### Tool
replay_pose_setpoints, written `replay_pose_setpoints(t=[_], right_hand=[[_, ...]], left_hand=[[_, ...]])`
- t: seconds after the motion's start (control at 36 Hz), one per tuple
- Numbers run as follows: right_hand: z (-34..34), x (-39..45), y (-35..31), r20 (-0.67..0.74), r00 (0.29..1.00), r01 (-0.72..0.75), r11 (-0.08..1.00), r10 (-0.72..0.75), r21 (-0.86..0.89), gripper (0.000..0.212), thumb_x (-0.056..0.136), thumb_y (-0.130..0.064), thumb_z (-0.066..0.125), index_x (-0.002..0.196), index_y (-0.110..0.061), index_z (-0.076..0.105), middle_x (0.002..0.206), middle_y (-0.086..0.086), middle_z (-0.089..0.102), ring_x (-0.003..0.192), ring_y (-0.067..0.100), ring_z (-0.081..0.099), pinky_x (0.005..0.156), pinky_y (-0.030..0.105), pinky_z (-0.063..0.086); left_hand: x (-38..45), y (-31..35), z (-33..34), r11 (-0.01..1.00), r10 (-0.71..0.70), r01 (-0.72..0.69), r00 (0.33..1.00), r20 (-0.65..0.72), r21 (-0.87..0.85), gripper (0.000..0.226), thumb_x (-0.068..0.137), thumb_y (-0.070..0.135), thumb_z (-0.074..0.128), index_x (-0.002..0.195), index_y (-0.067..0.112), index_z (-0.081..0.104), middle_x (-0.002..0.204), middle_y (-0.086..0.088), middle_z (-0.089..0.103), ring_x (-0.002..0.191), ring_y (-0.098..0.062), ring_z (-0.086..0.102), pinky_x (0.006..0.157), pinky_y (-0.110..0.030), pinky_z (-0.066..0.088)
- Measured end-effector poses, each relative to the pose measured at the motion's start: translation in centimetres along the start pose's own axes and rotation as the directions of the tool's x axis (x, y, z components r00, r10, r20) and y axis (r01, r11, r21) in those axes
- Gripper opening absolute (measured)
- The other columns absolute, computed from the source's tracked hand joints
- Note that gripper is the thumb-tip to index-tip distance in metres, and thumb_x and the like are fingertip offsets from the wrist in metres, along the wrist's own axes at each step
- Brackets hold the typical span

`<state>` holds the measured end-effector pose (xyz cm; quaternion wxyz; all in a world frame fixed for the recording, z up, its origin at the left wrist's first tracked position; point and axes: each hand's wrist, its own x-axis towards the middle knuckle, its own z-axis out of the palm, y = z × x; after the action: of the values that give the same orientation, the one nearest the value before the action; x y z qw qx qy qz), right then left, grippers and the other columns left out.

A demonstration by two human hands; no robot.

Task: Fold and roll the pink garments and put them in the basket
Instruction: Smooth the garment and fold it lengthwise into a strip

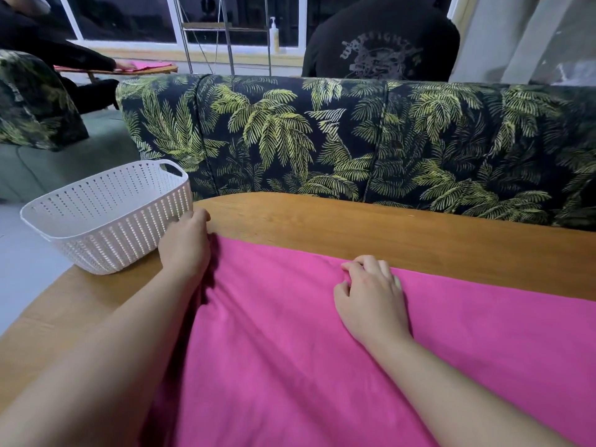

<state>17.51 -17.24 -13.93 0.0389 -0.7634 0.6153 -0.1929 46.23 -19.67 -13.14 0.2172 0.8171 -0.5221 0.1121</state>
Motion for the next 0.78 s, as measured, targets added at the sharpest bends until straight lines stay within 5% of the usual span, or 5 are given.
replay_pose_setpoints(t=[0.14,0.36,0.5,0.56,0.78], right_hand=[[0.3,0.3,0.3,-0.012,1.0,-0.006,1.0,0.006,0.02,0.032,0.099,-0.029,0.037,0.124,-0.023,0.057,0.126,-0.007,0.053,0.118,0.017,0.043,0.1,0.035,0.031],[-0.5,2.3,0.7,0.125,0.989,-0.101,0.982,0.081,0.16,0.021,0.098,-0.021,0.047,0.112,-0.018,0.062,0.122,0.006,0.053,0.116,0.026,0.045,0.097,0.035,0.036],[-1.5,4.7,0.4,0.298,0.951,-0.118,0.989,0.085,0.093,0.018,0.098,-0.023,0.052,0.107,-0.012,0.064,0.122,0.012,0.054,0.115,0.031,0.05,0.097,0.035,0.039],[-1.5,5.1,0.3,0.33,0.94,-0.112,0.992,0.088,0.056,0.022,0.099,-0.023,0.049,0.108,-0.009,0.063,0.123,0.013,0.054,0.113,0.031,0.053,0.096,0.035,0.041],[-1.5,4.8,0.0,0.258,0.962,-0.08,0.996,0.086,-0.031,0.021,0.102,-0.023,0.041,0.112,-0.011,0.054,0.12,0.009,0.051,0.106,0.03,0.056,0.079,0.034,0.041]], left_hand=[[-0.7,-0.2,-0.9,0.998,0.045,-0.045,0.999,0.013,-0.039,0.03,0.088,0.012,0.056,0.117,0.008,0.056,0.115,-0.018,0.052,0.103,-0.038,0.048,0.076,-0.047,0.044],[-5.7,-2.2,-3.1,0.957,-0.089,0.111,0.991,0.096,-0.269,0.035,0.083,0.011,0.063,0.116,0.001,0.056,0.111,-0.023,0.055,0.105,-0.037,0.051,0.094,-0.041,0.039],[-7.5,-2.1,-4.6,0.878,-0.23,0.316,0.937,0.263,-0.359,0.042,0.086,0.021,0.068,0.119,0.002,0.05,0.095,-0.007,0.063,0.087,-0.026,0.062,0.075,-0.033,0.041],[-7.7,-2.0,-4.8,0.881,-0.228,0.316,0.936,0.27,-0.351,0.037,0.087,0.016,0.063,0.119,0.003,0.051,0.104,-0.01,0.064,0.093,-0.028,0.063,0.076,-0.032,0.041],[-7.5,-2.5,-4.6,0.898,-0.243,0.313,0.939,0.243,-0.309,0.027,0.085,0.004,0.056,0.111,0.005,0.05,0.113,-0.015,0.063,0.105,-0.034,0.058,0.081,-0.035,0.041]])
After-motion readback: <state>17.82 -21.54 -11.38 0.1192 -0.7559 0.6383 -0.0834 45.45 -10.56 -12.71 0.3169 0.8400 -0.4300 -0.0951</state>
